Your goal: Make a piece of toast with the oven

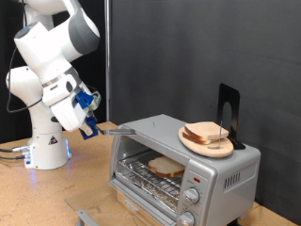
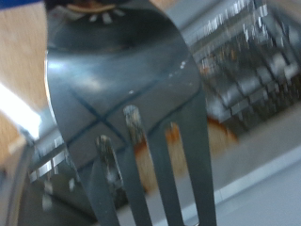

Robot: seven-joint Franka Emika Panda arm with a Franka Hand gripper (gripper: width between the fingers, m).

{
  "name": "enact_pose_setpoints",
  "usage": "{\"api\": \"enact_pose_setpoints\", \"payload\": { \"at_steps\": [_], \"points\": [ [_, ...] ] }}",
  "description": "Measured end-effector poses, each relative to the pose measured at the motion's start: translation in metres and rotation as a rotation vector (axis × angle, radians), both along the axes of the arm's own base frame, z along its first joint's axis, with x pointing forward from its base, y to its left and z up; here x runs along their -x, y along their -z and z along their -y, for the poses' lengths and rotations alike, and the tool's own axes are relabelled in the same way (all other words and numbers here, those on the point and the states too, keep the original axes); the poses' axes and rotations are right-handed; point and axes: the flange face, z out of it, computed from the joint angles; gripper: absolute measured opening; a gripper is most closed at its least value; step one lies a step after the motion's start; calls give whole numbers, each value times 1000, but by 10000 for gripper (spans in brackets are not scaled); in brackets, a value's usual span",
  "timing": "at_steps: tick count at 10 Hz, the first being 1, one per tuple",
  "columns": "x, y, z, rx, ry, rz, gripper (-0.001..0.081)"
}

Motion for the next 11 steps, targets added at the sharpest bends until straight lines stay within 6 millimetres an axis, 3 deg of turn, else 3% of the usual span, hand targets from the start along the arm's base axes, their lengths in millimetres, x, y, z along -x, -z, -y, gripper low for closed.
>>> {"api": "enact_pose_setpoints", "payload": {
  "at_steps": [4,11],
  "points": [
    [-14,-34,-61,-224,-23,77,475],
    [-12,-57,-185,-184,-34,5,475]
  ]
}}
